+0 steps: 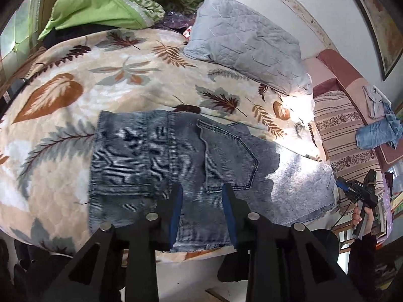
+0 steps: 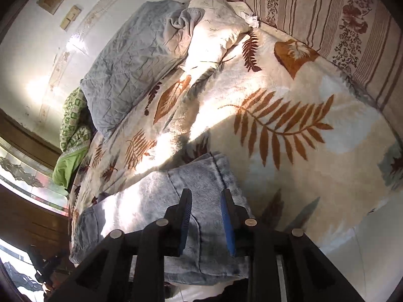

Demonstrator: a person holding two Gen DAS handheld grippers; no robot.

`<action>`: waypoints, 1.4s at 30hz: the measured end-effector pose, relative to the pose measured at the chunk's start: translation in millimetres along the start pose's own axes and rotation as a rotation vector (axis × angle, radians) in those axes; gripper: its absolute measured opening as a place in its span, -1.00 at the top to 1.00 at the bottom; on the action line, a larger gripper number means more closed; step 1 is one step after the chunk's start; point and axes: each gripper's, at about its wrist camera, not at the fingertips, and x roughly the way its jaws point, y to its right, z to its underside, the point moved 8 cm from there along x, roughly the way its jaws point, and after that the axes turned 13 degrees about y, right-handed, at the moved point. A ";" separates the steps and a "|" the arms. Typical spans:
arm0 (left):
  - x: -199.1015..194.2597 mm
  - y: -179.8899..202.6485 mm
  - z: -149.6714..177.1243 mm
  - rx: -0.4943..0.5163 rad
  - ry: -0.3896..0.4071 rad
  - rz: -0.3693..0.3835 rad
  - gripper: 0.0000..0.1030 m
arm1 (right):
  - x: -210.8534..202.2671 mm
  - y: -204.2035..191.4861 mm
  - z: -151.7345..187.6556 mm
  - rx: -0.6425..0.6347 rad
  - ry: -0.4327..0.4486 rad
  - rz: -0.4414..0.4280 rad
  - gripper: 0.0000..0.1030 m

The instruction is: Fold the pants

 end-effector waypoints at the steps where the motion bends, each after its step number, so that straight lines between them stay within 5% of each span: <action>1: 10.3 5.9 3.4 0.016 -0.010 0.000 0.36 | 1.4 -6.0 3.1 -0.016 0.002 -0.023 0.50; 5: 45.6 12.2 31.6 0.094 -0.081 -0.033 0.36 | 3.1 -33.7 37.9 -0.172 -0.061 -0.075 0.50; 8: 54.6 0.9 58.6 0.139 -0.130 -0.057 0.38 | 17.2 -27.6 72.9 -0.274 -0.180 0.006 0.50; 11: 42.6 -4.3 71.7 0.178 -0.139 -0.049 0.37 | 26.6 -7.3 99.6 -0.293 -0.278 0.071 0.48; 15: 30.4 -19.8 92.7 0.181 -0.201 -0.037 0.41 | 16.7 4.6 103.9 -0.276 -0.276 0.049 0.48; 18: 24.2 -18.1 87.4 0.146 -0.203 -0.035 0.42 | 5.4 1.3 94.6 -0.271 -0.265 0.015 0.49; 22: 15.3 15.0 68.1 0.194 -0.143 0.017 0.42 | -18.3 -9.1 41.9 -0.180 -0.109 -0.055 0.48; 24: 13.5 38.7 59.4 0.233 -0.105 0.056 0.41 | -21.7 -11.3 15.2 -0.155 -0.040 -0.050 0.17; 25: 14.7 48.7 56.7 0.253 -0.090 0.069 0.39 | -21.2 -10.2 4.7 -0.157 -0.020 -0.021 -0.32; 27: 24.4 63.4 53.8 0.284 -0.080 0.077 0.37 | -15.7 -6.3 -14.0 -0.148 0.016 0.025 -0.49; 34: 67.3 59.6 82.2 0.268 -0.180 0.018 0.37 | 45.9 10.0 -17.5 -0.029 -0.130 0.022 -0.49; 36: 63.1 56.5 85.6 0.263 -0.168 0.028 0.37 | 61.3 12.4 2.4 -0.028 -0.217 0.039 -0.32; 38: 59.8 54.1 88.8 0.269 -0.174 0.028 0.37 | 69.3 10.9 20.8 -0.063 -0.276 0.049 0.45; 42: 57.8 50.4 90.2 0.266 -0.179 0.030 0.37 | 51.2 -6.4 14.3 -0.144 -0.205 0.031 0.76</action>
